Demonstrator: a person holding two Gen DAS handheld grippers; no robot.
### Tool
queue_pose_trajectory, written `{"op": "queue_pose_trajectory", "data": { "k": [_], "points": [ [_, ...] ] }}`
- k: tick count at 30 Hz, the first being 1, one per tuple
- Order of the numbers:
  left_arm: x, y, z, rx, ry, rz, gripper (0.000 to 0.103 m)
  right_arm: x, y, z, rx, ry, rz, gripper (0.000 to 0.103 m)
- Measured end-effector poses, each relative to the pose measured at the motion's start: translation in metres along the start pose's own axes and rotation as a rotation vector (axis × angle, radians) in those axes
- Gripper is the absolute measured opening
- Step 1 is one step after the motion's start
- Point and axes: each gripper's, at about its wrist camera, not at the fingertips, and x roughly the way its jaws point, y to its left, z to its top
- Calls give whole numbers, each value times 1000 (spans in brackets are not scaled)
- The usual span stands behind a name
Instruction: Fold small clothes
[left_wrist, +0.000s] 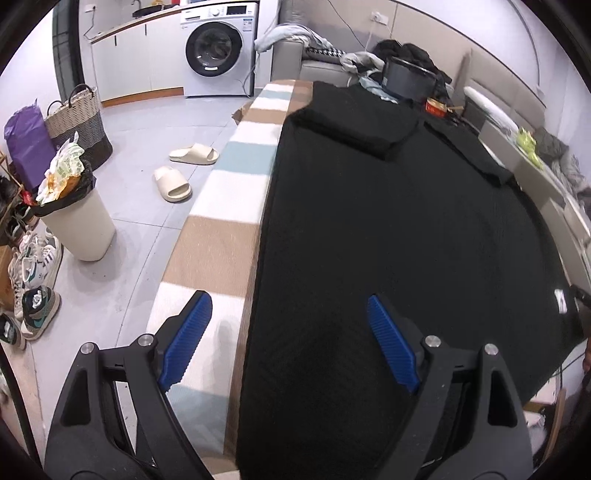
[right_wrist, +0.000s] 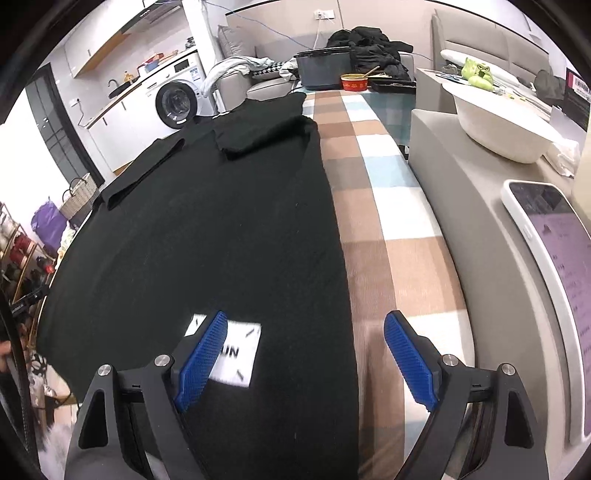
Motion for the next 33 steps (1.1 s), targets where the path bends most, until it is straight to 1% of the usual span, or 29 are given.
{"op": "queue_pose_trajectory", "data": {
  "k": [2, 5, 8, 13, 18, 20, 21, 23, 24, 28, 33],
  "points": [
    [-1, 2, -6, 2, 12, -10, 84, -2, -3, -6, -1, -8, 22, 88],
    [2, 6, -12, -12, 48, -49, 84, -1, -9, -12, 17, -5, 32, 88],
    [1, 7, -13, 5, 59, -55, 84, -4, -11, -14, 24, -13, 47, 88],
    [1, 10, -12, 3, 60, -59, 82, -6, -13, -16, 30, -24, 53, 88],
    [1, 8, -11, 38, 80, -51, 82, -8, -14, -16, 39, -9, 77, 88],
    [1, 6, -11, 54, 93, -61, 82, -10, -14, -16, 31, -1, 97, 88],
    [0, 7, -11, 53, 92, -67, 82, -11, -13, -17, 24, 3, 106, 87],
    [1, 6, -11, 49, 84, -66, 82, -11, -11, -19, 12, 12, 113, 78],
    [1, 5, -10, 51, 82, -63, 82, -11, -10, -20, 8, 13, 112, 77],
    [3, 1, -13, 73, 77, -39, 82, -10, -8, -21, 5, 6, 103, 76],
    [4, 0, -13, 77, 76, -33, 82, -11, -7, -21, 0, 8, 101, 76]
  ]
}}
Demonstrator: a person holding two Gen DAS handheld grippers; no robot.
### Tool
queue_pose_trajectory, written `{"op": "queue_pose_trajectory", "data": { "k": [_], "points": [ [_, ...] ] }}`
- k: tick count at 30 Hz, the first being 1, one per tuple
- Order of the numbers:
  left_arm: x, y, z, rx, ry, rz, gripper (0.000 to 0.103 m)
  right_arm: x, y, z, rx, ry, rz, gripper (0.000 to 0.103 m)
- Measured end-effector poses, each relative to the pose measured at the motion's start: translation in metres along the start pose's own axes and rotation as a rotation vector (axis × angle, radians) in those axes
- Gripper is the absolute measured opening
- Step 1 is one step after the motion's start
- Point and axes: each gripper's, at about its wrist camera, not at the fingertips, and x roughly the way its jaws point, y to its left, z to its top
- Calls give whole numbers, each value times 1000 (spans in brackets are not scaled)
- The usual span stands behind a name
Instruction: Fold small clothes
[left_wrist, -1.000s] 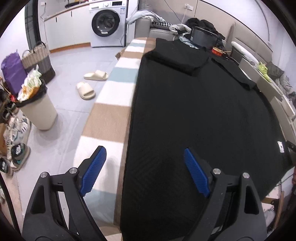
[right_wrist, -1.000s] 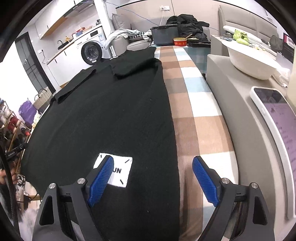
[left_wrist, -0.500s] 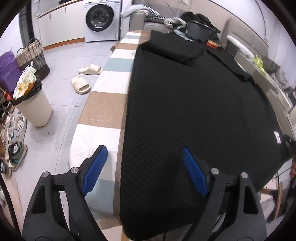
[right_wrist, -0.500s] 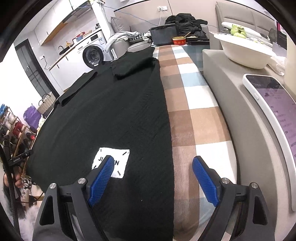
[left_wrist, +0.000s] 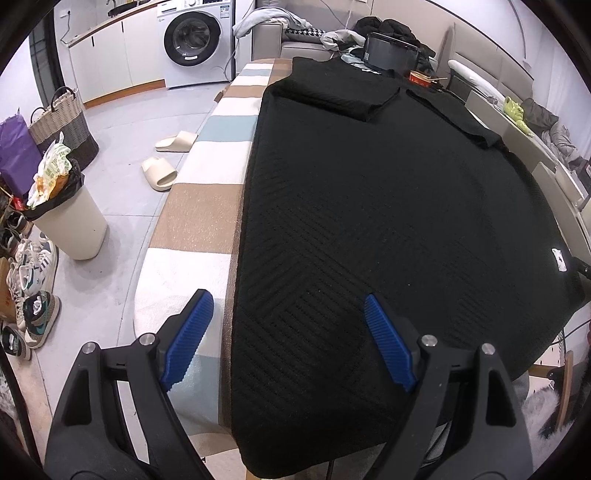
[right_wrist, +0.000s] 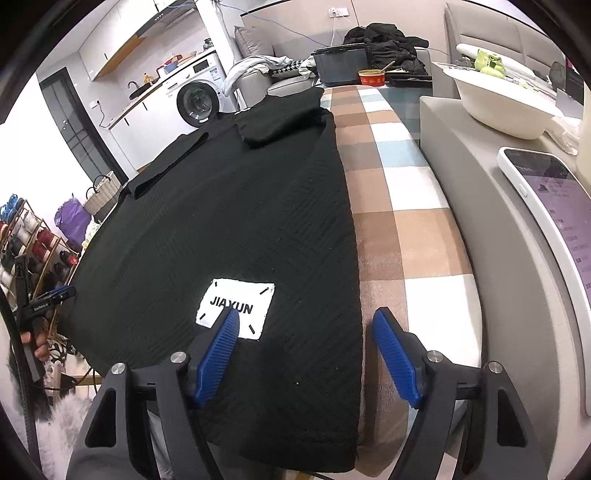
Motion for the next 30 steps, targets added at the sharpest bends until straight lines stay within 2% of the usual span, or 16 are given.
{"op": "queue_pose_trajectory", "data": {
  "k": [3, 7, 9, 12, 14, 22, 24, 25, 27, 28, 29, 30],
  "points": [
    [0, 2, 0, -6, -4, -7, 82, 0, 0, 0, -5, -1, -3, 76],
    [0, 2, 0, -10, -10, -12, 82, 1, 3, -2, -29, -15, -11, 62],
    [0, 1, 0, -4, -12, -15, 81, 3, 5, -2, -43, -23, -26, 58],
    [-1, -1, -1, 10, -20, -18, 71, 4, 4, -1, -40, -28, -27, 49],
    [-1, -2, -1, 14, -22, -17, 67, 4, 4, -1, -41, -27, -31, 49],
    [-1, -2, -3, 15, -26, -20, 67, 4, 3, 0, -39, -23, -22, 49],
    [-1, -3, -3, 24, -30, -13, 60, 5, 4, -1, -46, -26, -23, 49],
    [-1, -3, -3, 29, -37, 0, 52, 4, 4, -1, -48, -26, -23, 47],
    [-2, -1, -3, 28, -51, -4, 38, 6, 6, -1, -63, -35, -31, 33],
    [-2, 1, -2, 18, -60, -14, 25, 7, 7, -1, -72, -42, -39, 23],
    [-2, 3, -2, 11, -67, -26, 14, 8, 9, -1, -75, -46, -42, 18],
    [-2, 4, -2, 8, -73, -39, 11, 9, 10, 0, -75, -52, -36, 15]
  ]
}}
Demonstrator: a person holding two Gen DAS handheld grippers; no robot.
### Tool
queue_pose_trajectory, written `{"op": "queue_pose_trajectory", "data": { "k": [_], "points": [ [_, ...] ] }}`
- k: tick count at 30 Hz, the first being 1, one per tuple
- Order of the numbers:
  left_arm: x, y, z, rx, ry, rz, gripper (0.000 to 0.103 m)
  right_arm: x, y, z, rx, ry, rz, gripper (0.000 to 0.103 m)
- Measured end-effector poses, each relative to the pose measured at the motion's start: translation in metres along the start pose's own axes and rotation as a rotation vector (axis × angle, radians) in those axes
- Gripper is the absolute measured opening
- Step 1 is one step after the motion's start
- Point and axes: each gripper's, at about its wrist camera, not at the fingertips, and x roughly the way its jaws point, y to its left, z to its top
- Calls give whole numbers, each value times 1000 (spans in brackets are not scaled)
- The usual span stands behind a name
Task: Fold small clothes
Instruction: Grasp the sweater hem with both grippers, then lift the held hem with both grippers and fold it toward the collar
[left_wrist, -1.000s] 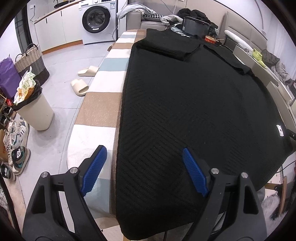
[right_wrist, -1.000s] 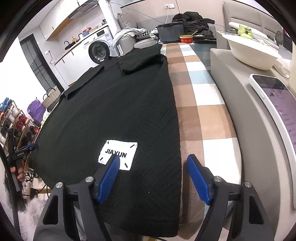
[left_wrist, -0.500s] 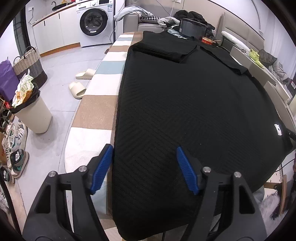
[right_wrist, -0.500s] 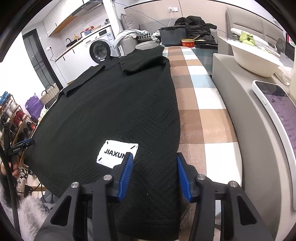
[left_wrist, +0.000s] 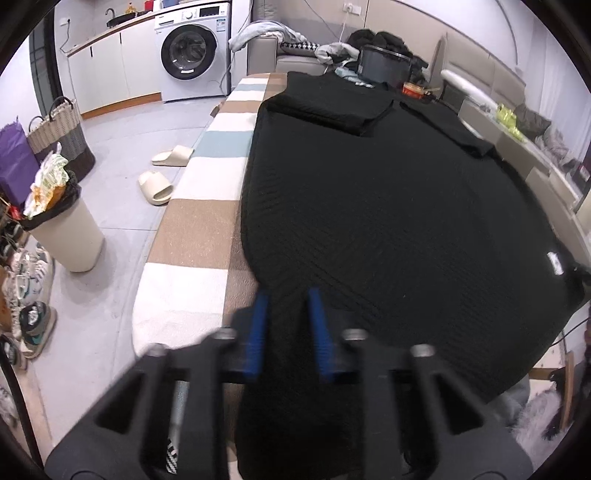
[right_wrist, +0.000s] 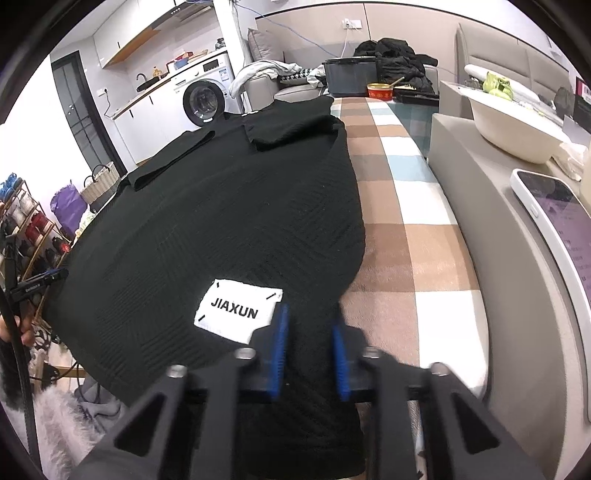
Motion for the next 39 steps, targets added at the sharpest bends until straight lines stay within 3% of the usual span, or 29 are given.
{"op": "queue_pose_trajectory", "data": {
  "k": [2, 9, 13, 21, 29, 34, 39],
  "points": [
    [0, 1, 0, -9, -21, -8, 7, 0, 2, 2, 5, -16, 11, 9],
    [-17, -7, 11, -14, -110, -39, 6, -21, 8, 26, 53, -173, 75, 8],
    [-29, -5, 28, -37, -161, -64, 6, -29, 11, 45, 78, -263, 110, 8],
    [-26, 1, 74, -61, -206, -80, 6, -24, 5, 83, 151, -338, 92, 8],
    [9, 13, 127, -97, -208, -65, 6, 6, -16, 113, 245, -301, 24, 8],
    [61, 15, 157, -112, -134, -47, 6, 40, -16, 133, 236, -226, -36, 8],
    [108, 20, 170, -157, -46, -19, 8, 65, -24, 145, 200, -135, -101, 16]
  ]
}}
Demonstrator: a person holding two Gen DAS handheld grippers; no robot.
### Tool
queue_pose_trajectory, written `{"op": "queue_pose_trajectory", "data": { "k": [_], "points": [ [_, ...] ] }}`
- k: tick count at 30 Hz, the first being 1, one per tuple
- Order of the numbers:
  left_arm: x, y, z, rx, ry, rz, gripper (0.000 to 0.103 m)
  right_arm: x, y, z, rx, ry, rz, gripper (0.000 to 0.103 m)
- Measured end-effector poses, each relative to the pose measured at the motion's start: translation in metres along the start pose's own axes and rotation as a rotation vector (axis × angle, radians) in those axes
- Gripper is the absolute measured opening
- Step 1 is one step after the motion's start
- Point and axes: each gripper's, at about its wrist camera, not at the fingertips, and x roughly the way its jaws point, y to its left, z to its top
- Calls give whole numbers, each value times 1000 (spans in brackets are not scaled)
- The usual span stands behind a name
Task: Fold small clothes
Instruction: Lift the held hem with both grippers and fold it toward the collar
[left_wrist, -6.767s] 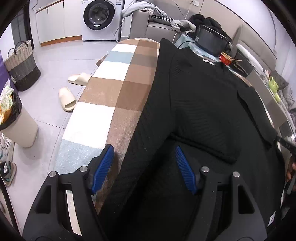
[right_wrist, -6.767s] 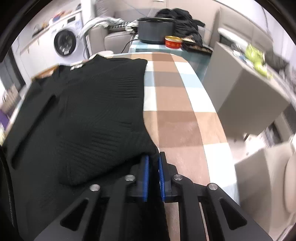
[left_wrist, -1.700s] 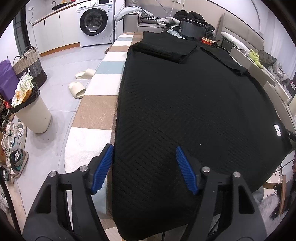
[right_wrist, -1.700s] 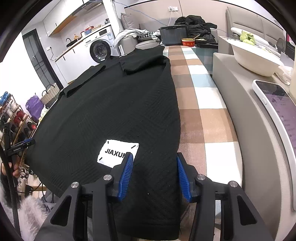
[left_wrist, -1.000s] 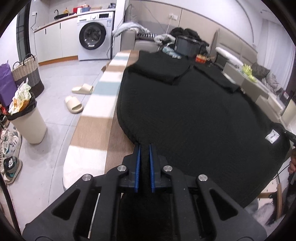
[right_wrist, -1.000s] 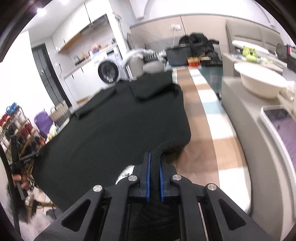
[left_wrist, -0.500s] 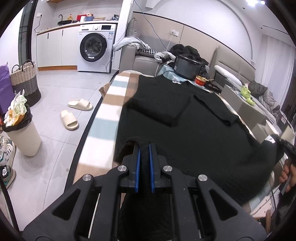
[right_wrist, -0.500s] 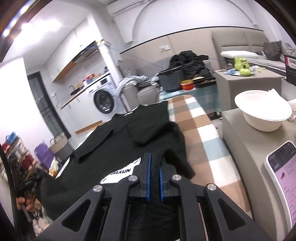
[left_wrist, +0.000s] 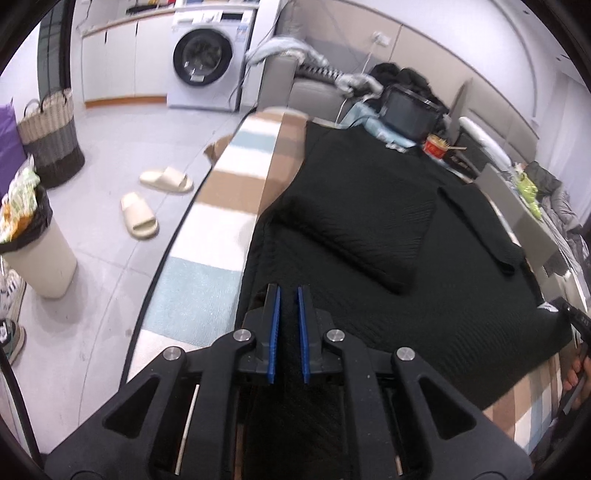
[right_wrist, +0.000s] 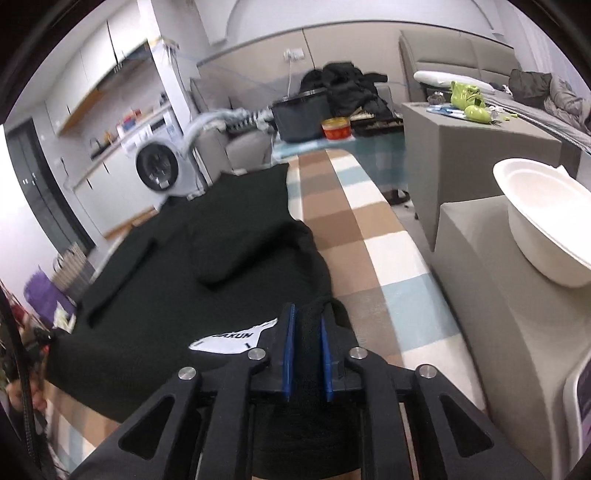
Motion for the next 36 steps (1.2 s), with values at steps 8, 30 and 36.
{"op": "queue_pose_trajectory", "data": {
  "k": [8, 30, 36],
  "points": [
    [18, 12, -1, -20, 12, 54, 49, 11, -29, 6, 82, 62, 35, 61],
    [24, -12, -22, 104, 39, 25, 18, 41, 5, -16, -144, 191, 6, 23],
    [-4, -9, -50, 108, 50, 27, 18, 22, 2, -33, -123, 211, 5, 23]
  ]
}}
